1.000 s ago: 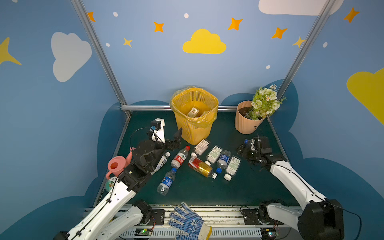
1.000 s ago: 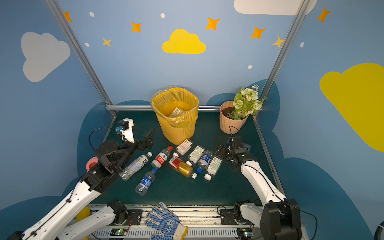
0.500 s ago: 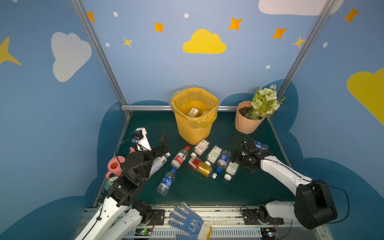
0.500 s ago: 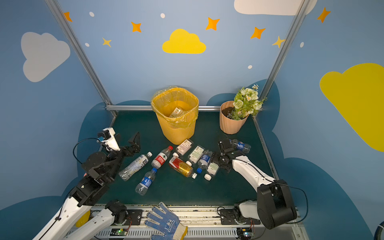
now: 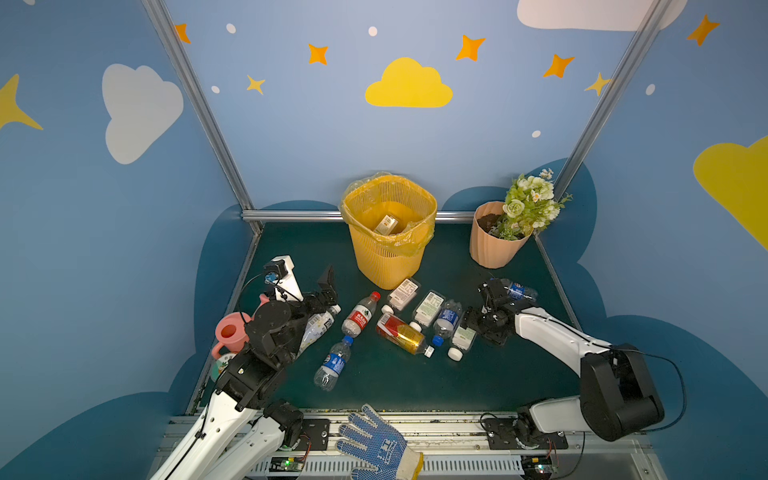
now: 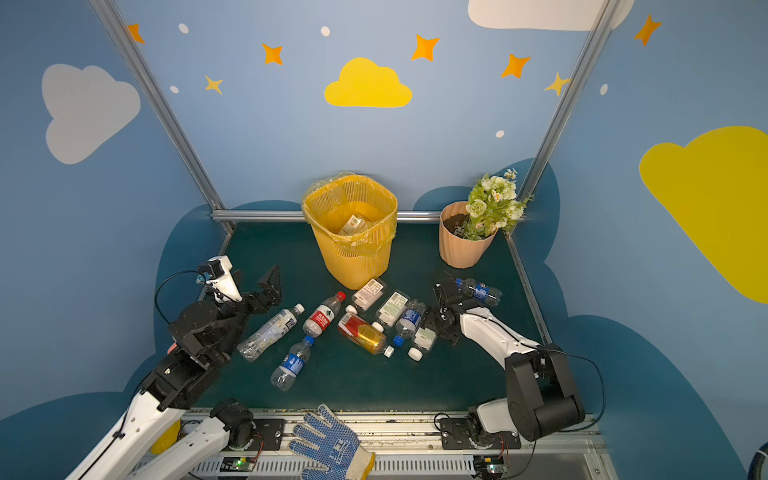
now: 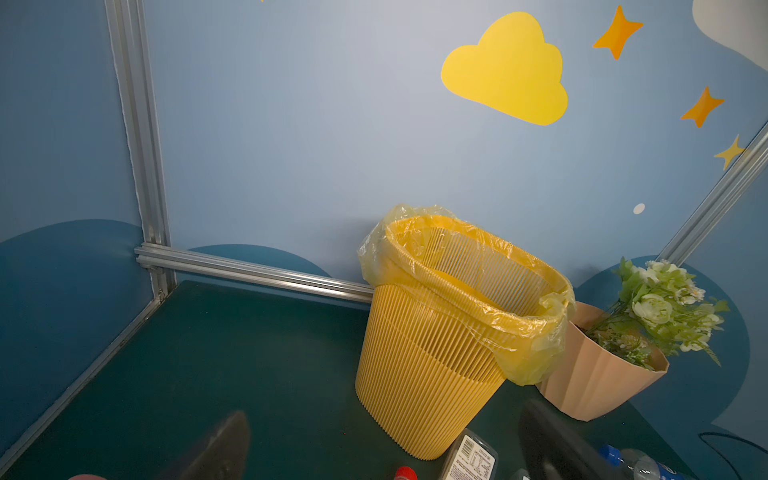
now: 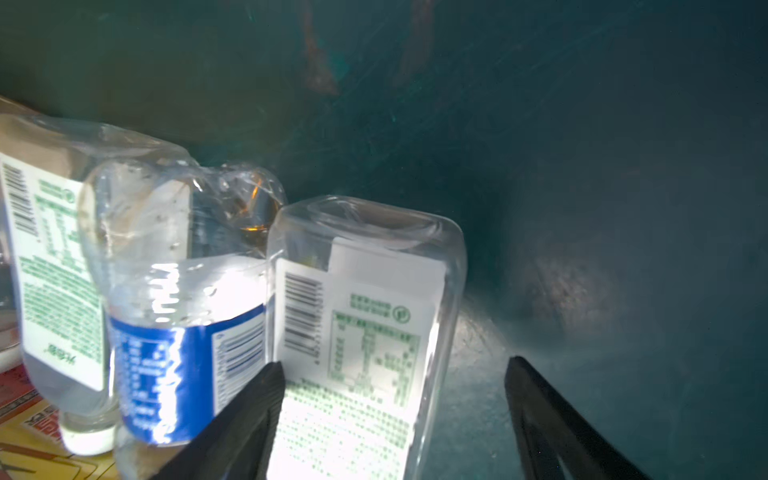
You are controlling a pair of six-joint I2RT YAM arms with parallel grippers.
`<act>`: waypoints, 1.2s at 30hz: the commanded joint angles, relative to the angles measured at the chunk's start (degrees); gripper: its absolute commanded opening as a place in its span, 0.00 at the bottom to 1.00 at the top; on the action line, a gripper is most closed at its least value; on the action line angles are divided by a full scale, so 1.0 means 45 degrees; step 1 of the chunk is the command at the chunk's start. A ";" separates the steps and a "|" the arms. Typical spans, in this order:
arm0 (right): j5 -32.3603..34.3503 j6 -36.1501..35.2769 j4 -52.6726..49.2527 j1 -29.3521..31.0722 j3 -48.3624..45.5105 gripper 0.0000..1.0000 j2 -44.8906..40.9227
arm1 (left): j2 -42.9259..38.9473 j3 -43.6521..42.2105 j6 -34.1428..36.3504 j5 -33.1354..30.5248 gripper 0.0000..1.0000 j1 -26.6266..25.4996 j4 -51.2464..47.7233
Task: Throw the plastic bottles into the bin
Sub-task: 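Lower the right gripper onto another clear green-label bottle and grasp it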
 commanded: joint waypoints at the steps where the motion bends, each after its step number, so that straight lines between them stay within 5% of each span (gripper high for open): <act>1: 0.0319 -0.0132 -0.0264 -0.0011 0.0279 0.81 0.0239 | -0.0019 -0.0108 -0.0104 0.0093 1.00 0.0050 -0.0103; 12: 0.0755 -0.0460 -0.1092 -0.0823 0.0217 0.81 -0.0138 | -0.0253 -0.0249 -0.0044 0.0057 1.00 0.0119 -0.0281; 36: -0.0885 0.0187 0.0113 -0.0601 0.0555 0.84 0.0073 | 0.0069 -0.0458 -0.0105 0.0373 1.00 0.0294 -0.0146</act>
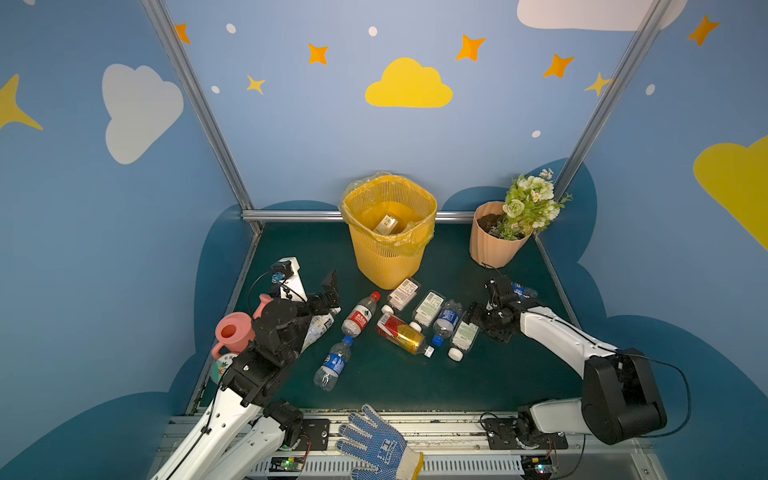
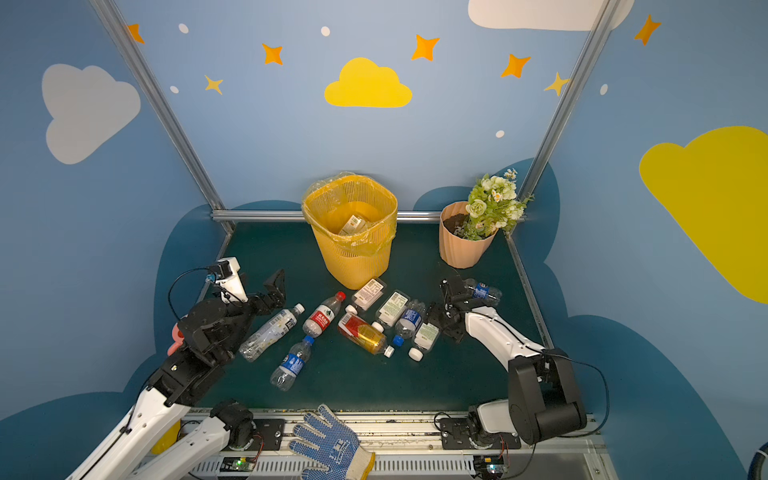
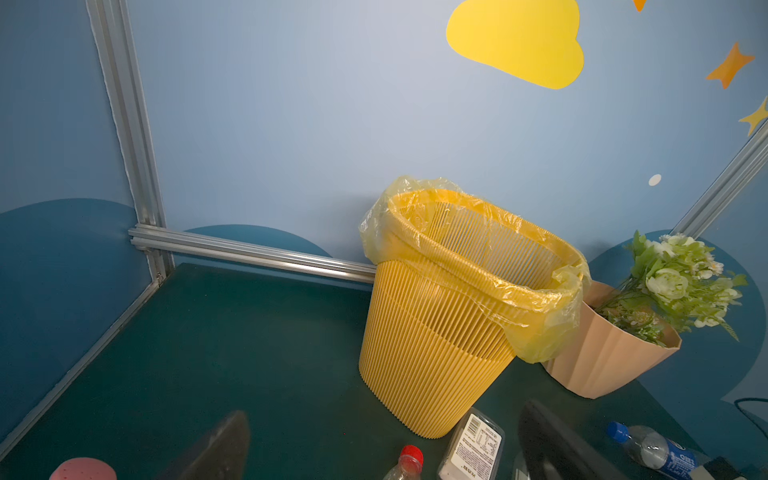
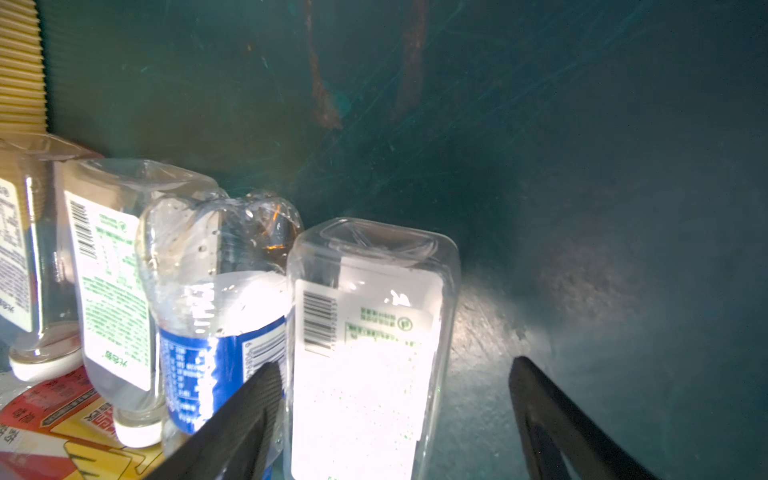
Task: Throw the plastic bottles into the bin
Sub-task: 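Lower the right gripper onto another clear green-label bottle and grasp it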
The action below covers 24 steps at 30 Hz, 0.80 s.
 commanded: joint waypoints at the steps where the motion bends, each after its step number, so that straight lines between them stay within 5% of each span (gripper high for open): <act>1: -0.0254 0.0106 0.0091 0.0046 0.0405 0.84 0.0440 | -0.0124 -0.0055 -0.0048 -0.0011 1.00 0.0119 -0.0025; 24: 0.0008 -0.0336 0.0102 -0.0189 0.0222 0.85 0.1758 | -0.0454 -0.0215 -0.0092 -0.0089 1.00 0.0196 -0.0387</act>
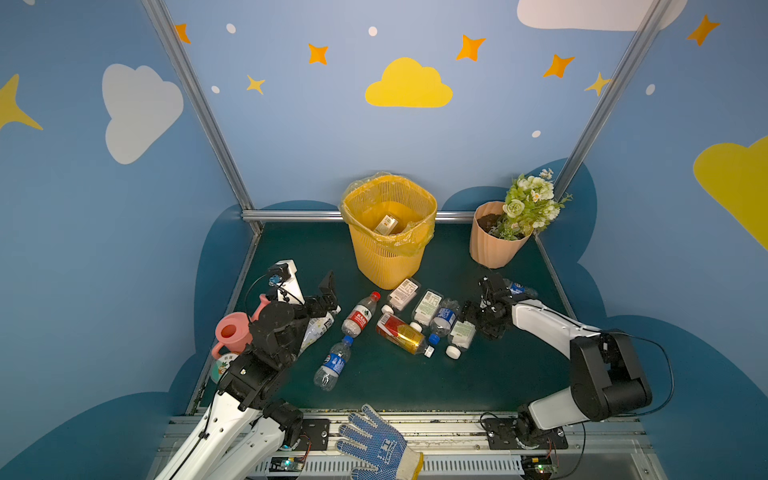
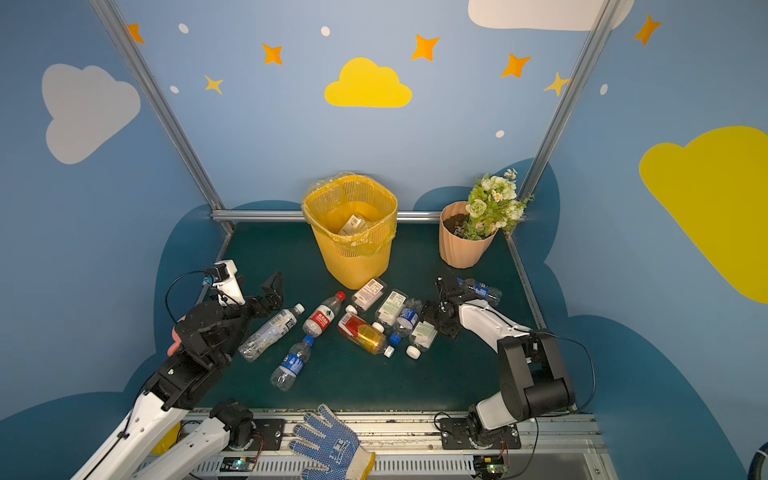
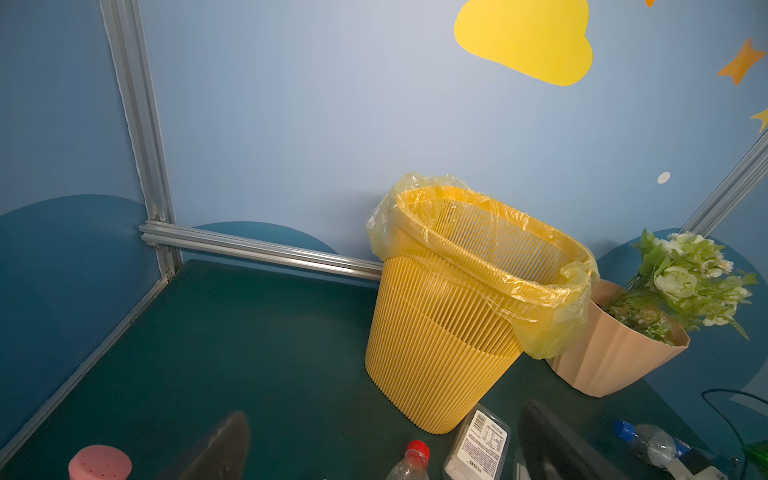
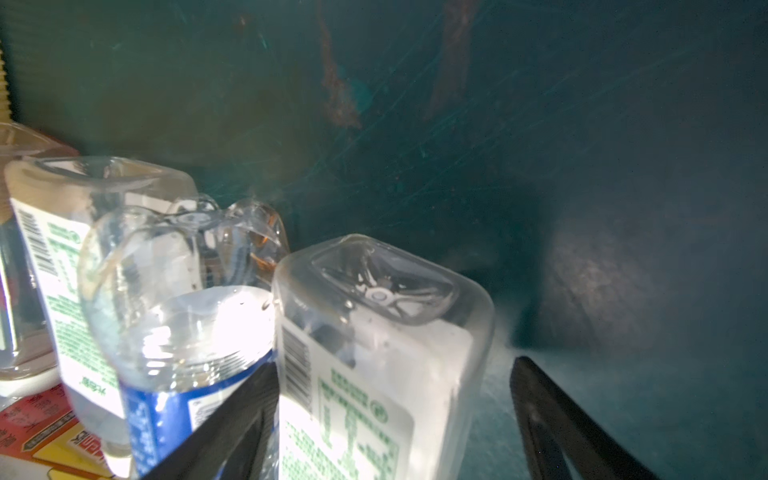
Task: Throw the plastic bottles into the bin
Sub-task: 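Lower the right gripper onto another clear green-label bottle and grasp it, then lift the clear bottle with the right gripper and drop it into the bin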
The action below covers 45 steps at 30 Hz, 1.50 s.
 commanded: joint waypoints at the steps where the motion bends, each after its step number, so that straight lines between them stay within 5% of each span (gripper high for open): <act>1: 0.0310 -0.0179 -0.0324 -0.0128 -0.0195 0.85 0.0360 | -0.0093 -0.0119 -0.0130 -0.0057 1.00 0.0071 -0.0009; 12: 0.0044 0.0061 0.0157 -0.0159 -0.0493 0.75 0.0112 | -0.0018 -0.0059 -0.0216 0.0054 1.00 0.0089 -0.0086; 22: 0.0291 -0.0174 -0.0447 -0.0643 -0.0499 0.39 -0.1081 | 0.0040 -0.0127 -0.0362 0.0142 1.00 0.0075 -0.0008; 32: 0.0935 -0.1154 -0.1041 -0.0668 0.0793 0.33 -0.3255 | 0.0022 -0.0222 -0.0548 -0.0250 1.00 0.0111 0.0014; 37: 0.1219 -0.2164 0.0130 -0.0709 0.2286 0.34 -0.4534 | 0.0310 -0.0180 -0.0881 -0.0441 1.00 0.0186 -0.0291; 45: 0.0812 -0.4233 0.1358 -0.0781 0.8554 0.35 -0.4166 | 0.0870 -0.0099 -0.1791 -0.0731 1.00 0.0421 -0.1193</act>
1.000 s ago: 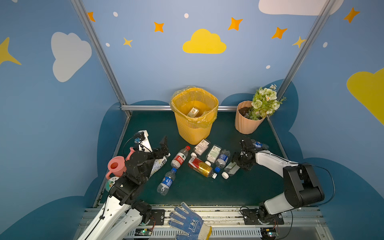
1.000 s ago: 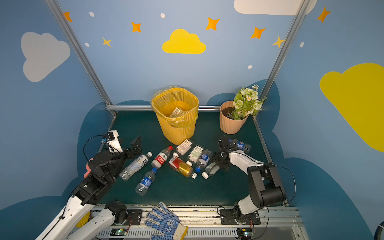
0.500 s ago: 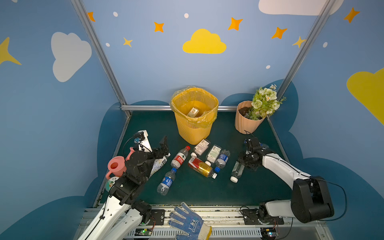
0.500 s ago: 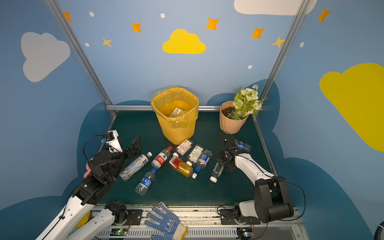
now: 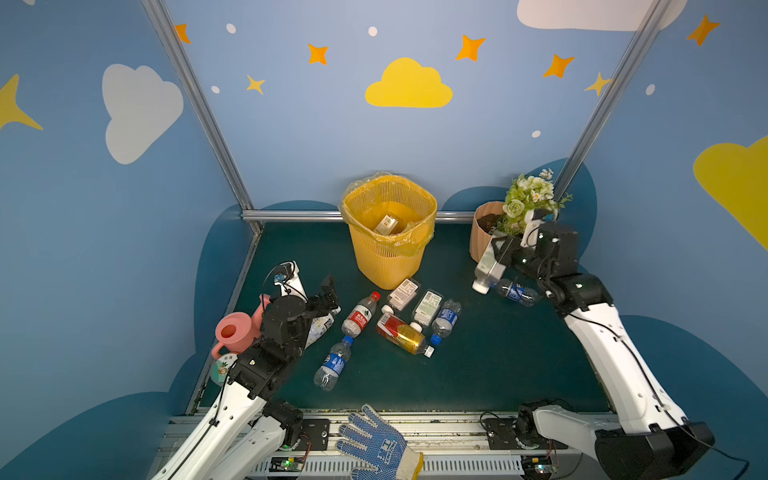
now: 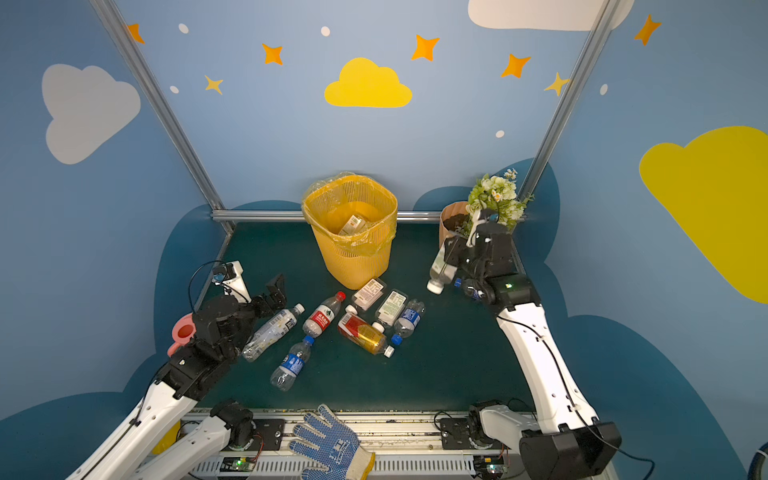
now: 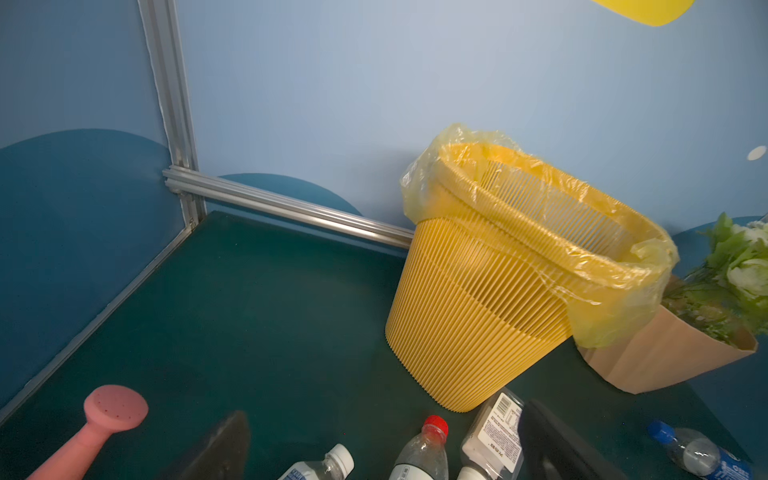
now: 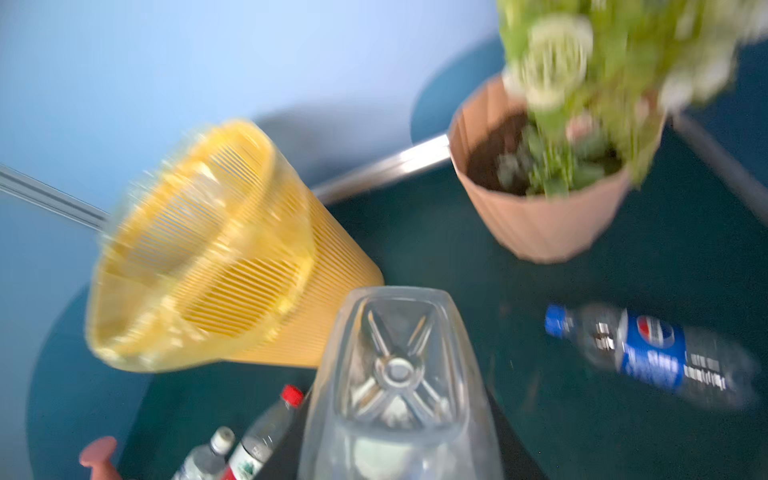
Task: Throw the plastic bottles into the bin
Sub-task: 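Lift the clear bottle with the right gripper and drop it into the bin, then withdraw the right gripper toward the Pepsi bottle while the left gripper lowers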
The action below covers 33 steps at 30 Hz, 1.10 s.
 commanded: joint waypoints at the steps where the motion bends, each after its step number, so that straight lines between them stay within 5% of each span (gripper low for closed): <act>1: -0.0196 -0.1106 0.1550 0.0008 0.2326 0.36 0.0102 | 0.0068 0.0061 -0.0610 -0.0289 1.00 0.0129 -0.0532; 8: -0.0808 -0.0481 0.5418 0.0403 0.4073 0.37 0.0907 | 0.0490 0.0221 -0.1354 -0.0427 1.00 0.0374 -0.1377; 14: -0.2564 0.1256 0.6882 0.1418 0.6045 0.38 0.4525 | 0.0551 0.0259 -0.1507 -0.0238 1.00 0.0434 -0.1359; 18: -0.4800 0.1359 0.4642 0.2243 1.0342 0.46 0.8824 | 0.0570 0.0225 -0.1559 -0.0223 1.00 0.0446 -0.1347; 22: -0.5050 -0.0510 -0.1291 0.2461 1.7559 0.77 1.2877 | 0.0717 0.0490 -0.1553 -0.0023 1.00 0.0484 -0.1497; 24: -0.4789 -0.0772 -0.2383 0.2228 1.9243 0.88 1.3298 | 0.0727 0.0687 -0.1537 -0.0032 1.00 0.0516 -0.1832; 27: -0.4239 -0.1219 -0.1594 0.1944 1.7608 0.93 1.1537 | 0.0537 0.0702 -0.1436 -0.0204 1.00 0.0512 -0.1958; 33: -0.3533 -0.1537 0.1905 0.1797 1.0240 0.94 0.6719 | 0.0210 0.0532 -0.1065 0.0336 1.00 0.0507 -0.1691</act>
